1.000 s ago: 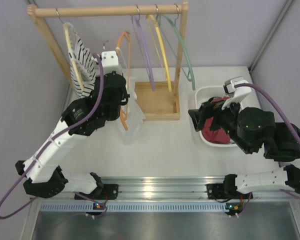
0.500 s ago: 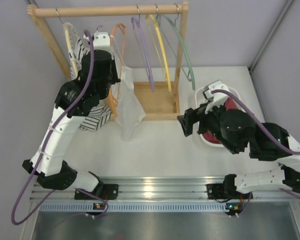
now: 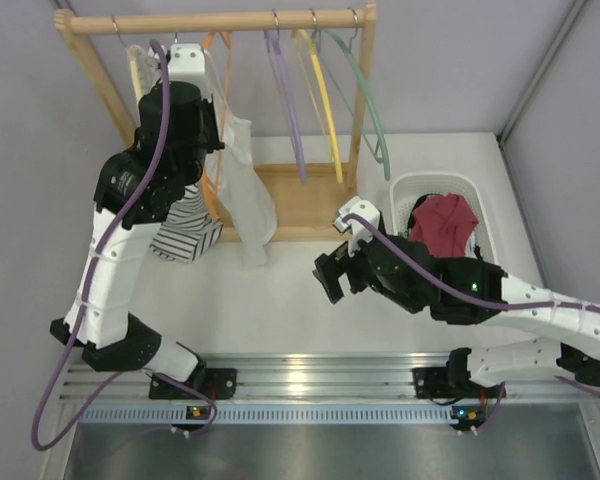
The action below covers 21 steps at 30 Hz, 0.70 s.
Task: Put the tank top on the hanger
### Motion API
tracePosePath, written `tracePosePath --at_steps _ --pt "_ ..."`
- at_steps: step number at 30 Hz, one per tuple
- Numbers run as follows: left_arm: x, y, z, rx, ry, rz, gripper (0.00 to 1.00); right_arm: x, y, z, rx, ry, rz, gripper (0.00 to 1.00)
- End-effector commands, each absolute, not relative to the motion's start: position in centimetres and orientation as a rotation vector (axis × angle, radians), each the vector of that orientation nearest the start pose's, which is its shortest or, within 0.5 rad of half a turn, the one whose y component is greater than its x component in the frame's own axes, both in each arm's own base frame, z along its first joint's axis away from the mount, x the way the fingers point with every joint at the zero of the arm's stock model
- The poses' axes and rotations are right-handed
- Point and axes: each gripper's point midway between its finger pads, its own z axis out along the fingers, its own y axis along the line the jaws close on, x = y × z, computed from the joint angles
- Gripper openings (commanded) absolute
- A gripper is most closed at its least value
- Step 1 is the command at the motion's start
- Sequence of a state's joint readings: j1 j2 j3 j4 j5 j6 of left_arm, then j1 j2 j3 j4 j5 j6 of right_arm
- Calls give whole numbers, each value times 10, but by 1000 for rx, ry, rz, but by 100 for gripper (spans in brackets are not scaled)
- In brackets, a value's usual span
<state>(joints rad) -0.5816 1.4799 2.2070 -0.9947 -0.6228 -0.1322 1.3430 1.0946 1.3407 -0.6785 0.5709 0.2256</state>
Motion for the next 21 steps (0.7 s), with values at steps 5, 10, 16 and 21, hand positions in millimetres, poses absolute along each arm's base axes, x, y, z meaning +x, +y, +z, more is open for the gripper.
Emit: tracePosePath --at_steps 5,10,16,21 --pt "346 -87 516 -14 1703 90 0 151 303 336 -736 1780 601 92" --pt "357 -71 521 -9 1684 73 0 151 308 332 -753 1785 626 92" --pt "370 -68 515 19 1686 32 0 152 314 325 -766 1783 642 92" --pt "376 -68 516 29 1669 5 0 156 316 319 -777 1790 630 92"
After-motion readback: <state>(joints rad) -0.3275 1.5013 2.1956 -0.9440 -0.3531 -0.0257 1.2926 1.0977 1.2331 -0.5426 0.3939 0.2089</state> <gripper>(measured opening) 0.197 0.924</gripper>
